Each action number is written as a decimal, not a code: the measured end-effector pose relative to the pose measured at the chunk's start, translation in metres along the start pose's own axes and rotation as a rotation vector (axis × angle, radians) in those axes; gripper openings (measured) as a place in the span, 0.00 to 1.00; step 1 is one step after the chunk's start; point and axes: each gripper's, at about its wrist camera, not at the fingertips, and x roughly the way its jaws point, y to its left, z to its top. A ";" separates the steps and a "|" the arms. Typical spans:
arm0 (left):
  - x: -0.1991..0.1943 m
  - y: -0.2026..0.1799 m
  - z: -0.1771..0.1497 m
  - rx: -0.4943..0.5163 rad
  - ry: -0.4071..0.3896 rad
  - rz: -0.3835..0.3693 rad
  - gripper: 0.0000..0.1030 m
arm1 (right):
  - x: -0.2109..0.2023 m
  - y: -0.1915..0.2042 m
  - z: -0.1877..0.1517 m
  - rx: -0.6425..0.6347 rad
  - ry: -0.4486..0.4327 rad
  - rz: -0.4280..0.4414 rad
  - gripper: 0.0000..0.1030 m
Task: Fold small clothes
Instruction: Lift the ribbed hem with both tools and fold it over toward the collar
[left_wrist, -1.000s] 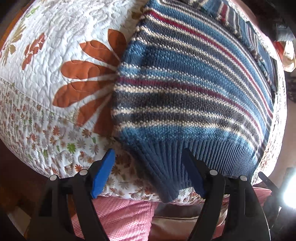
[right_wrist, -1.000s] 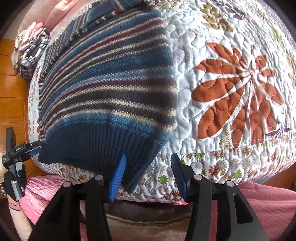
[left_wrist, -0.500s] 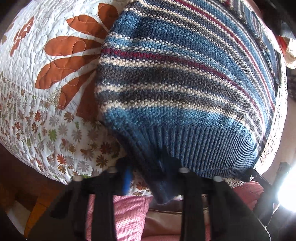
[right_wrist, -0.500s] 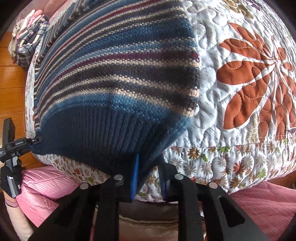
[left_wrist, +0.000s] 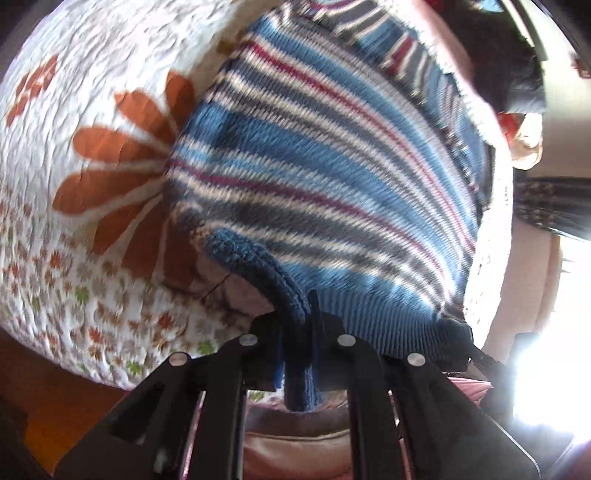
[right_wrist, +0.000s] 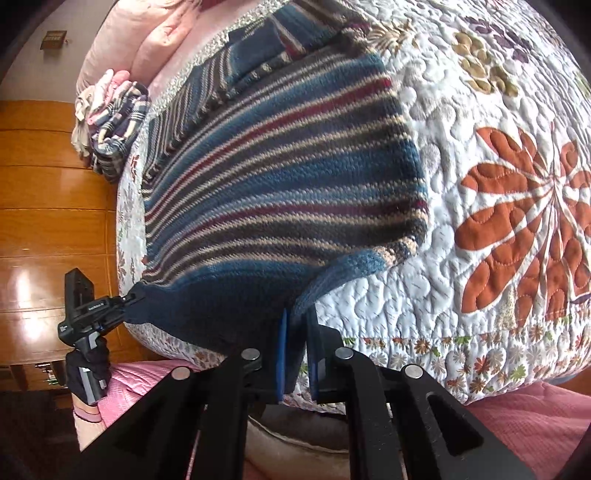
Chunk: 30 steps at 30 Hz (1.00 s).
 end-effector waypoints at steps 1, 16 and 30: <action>-0.005 -0.001 0.006 -0.003 -0.013 -0.012 0.09 | -0.003 0.001 0.007 0.004 -0.003 0.006 0.09; -0.005 -0.021 0.106 -0.078 -0.141 -0.103 0.09 | -0.001 -0.006 0.124 0.113 -0.018 0.065 0.09; 0.041 -0.019 0.163 -0.107 -0.053 -0.063 0.21 | 0.043 -0.028 0.179 0.182 0.062 0.066 0.10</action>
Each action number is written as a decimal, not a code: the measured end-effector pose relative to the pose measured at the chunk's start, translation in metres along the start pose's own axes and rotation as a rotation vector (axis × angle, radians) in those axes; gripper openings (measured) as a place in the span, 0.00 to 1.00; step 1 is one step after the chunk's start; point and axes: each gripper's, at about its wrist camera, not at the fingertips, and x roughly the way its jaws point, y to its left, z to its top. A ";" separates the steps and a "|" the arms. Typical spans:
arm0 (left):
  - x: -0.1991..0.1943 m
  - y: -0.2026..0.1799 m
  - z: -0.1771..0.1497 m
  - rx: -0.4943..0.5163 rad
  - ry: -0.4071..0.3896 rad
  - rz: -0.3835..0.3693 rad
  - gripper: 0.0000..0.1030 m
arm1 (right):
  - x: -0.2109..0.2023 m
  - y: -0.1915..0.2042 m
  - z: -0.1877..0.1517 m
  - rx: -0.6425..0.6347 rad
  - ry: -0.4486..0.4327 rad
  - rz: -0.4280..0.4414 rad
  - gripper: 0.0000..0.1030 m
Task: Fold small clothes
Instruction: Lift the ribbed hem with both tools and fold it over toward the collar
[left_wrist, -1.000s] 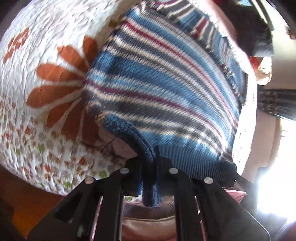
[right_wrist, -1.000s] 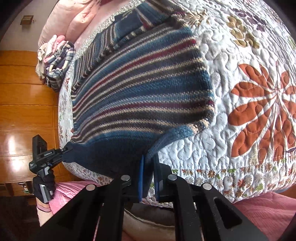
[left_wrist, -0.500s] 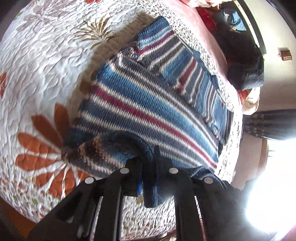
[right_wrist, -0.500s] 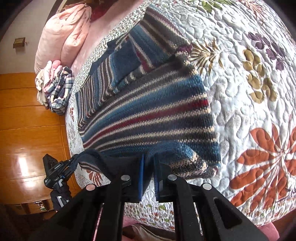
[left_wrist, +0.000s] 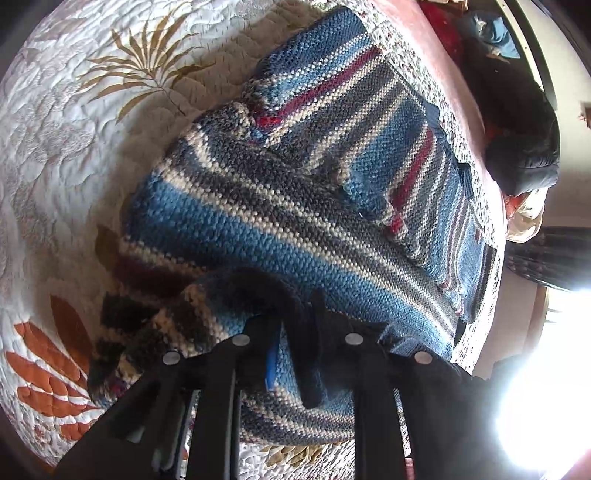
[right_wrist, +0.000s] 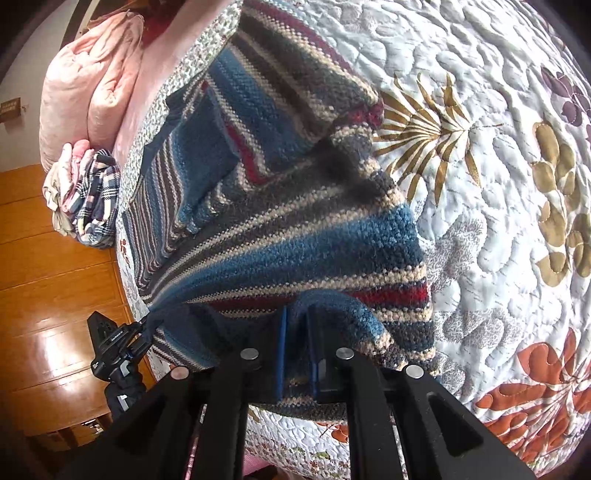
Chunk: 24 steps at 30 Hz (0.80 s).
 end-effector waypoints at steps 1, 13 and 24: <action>-0.002 0.001 0.002 -0.010 0.002 -0.015 0.23 | 0.000 -0.001 0.002 0.004 0.005 0.003 0.12; -0.068 -0.027 0.006 0.148 -0.182 -0.007 0.50 | -0.036 0.030 0.010 -0.232 -0.105 -0.120 0.50; -0.003 -0.069 -0.012 0.626 -0.096 0.418 0.64 | 0.008 0.072 0.002 -0.576 -0.036 -0.253 0.56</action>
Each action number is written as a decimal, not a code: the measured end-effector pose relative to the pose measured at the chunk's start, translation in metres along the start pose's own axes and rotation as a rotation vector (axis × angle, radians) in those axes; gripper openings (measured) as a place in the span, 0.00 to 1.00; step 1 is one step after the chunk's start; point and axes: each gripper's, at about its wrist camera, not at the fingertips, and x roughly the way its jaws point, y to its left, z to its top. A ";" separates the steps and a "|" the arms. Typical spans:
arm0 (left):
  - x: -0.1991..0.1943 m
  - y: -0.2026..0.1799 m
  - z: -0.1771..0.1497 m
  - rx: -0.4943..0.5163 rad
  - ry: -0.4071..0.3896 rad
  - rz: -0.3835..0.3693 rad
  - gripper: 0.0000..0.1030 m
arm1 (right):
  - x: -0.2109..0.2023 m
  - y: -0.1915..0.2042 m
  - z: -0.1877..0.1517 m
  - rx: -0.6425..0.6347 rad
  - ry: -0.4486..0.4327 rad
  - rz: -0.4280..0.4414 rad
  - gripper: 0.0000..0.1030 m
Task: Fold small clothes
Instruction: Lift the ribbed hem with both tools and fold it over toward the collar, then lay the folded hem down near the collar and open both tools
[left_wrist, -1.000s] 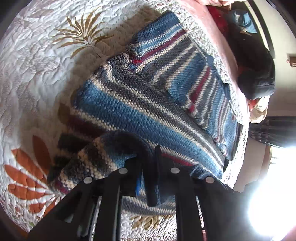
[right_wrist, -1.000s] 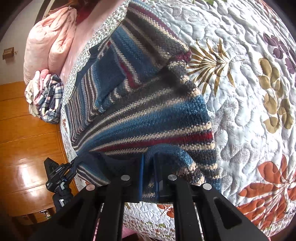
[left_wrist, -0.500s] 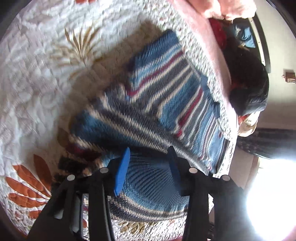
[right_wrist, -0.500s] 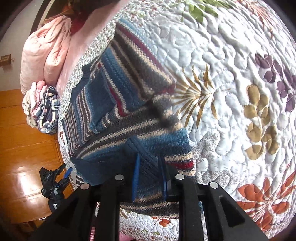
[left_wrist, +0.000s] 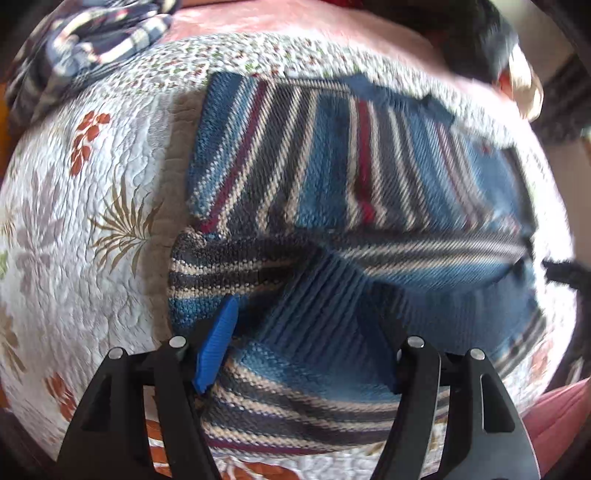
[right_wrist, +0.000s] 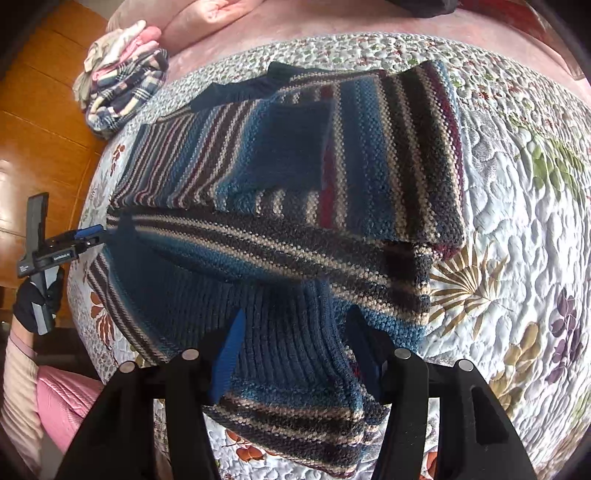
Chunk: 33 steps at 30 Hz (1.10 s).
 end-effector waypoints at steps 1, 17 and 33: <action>0.006 -0.002 0.000 0.026 0.014 0.023 0.64 | 0.003 -0.002 0.000 -0.002 0.006 0.002 0.58; 0.035 -0.010 0.003 0.082 0.082 0.025 0.62 | 0.046 0.016 0.000 -0.087 0.086 -0.040 0.21; 0.001 -0.016 0.002 0.073 0.041 -0.102 0.09 | 0.003 0.025 0.002 -0.108 -0.022 0.002 0.11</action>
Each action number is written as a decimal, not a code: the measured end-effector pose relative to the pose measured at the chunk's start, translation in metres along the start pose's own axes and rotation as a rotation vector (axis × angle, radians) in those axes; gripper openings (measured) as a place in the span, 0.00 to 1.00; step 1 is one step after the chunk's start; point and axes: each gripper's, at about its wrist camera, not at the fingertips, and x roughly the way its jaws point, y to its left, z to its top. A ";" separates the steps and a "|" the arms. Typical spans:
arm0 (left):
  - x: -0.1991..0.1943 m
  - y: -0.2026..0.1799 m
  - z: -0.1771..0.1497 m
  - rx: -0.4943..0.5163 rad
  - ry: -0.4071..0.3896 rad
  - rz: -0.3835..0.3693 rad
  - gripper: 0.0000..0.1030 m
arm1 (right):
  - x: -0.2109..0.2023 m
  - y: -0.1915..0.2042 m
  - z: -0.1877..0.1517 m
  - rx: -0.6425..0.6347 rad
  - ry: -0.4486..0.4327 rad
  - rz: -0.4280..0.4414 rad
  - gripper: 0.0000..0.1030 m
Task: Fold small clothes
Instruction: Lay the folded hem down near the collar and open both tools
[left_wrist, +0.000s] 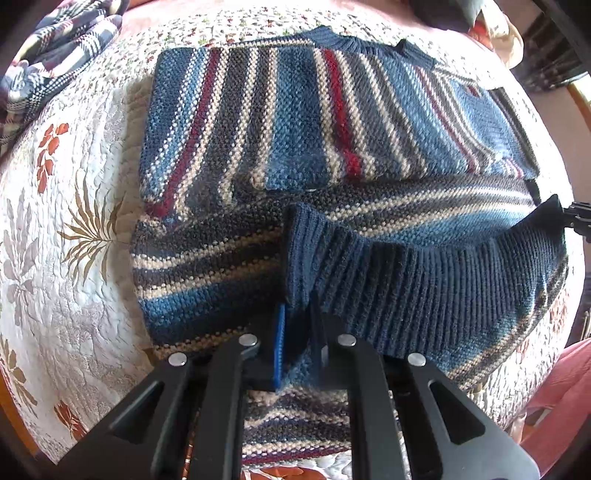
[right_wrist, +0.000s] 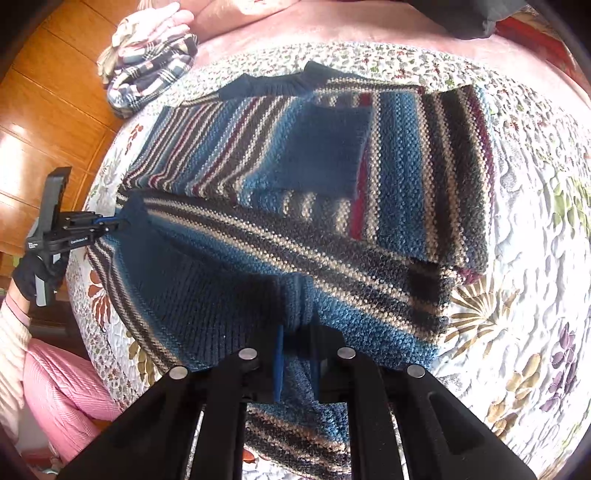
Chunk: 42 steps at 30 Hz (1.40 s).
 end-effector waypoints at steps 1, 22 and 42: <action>-0.007 0.004 0.002 -0.012 -0.019 -0.024 0.09 | -0.005 -0.001 0.000 0.003 -0.011 0.005 0.11; -0.088 0.019 0.089 -0.234 -0.484 -0.111 0.08 | -0.091 -0.046 0.096 0.156 -0.309 0.023 0.10; 0.023 0.025 0.174 -0.252 -0.359 0.112 0.09 | 0.009 -0.095 0.193 0.261 -0.200 -0.145 0.10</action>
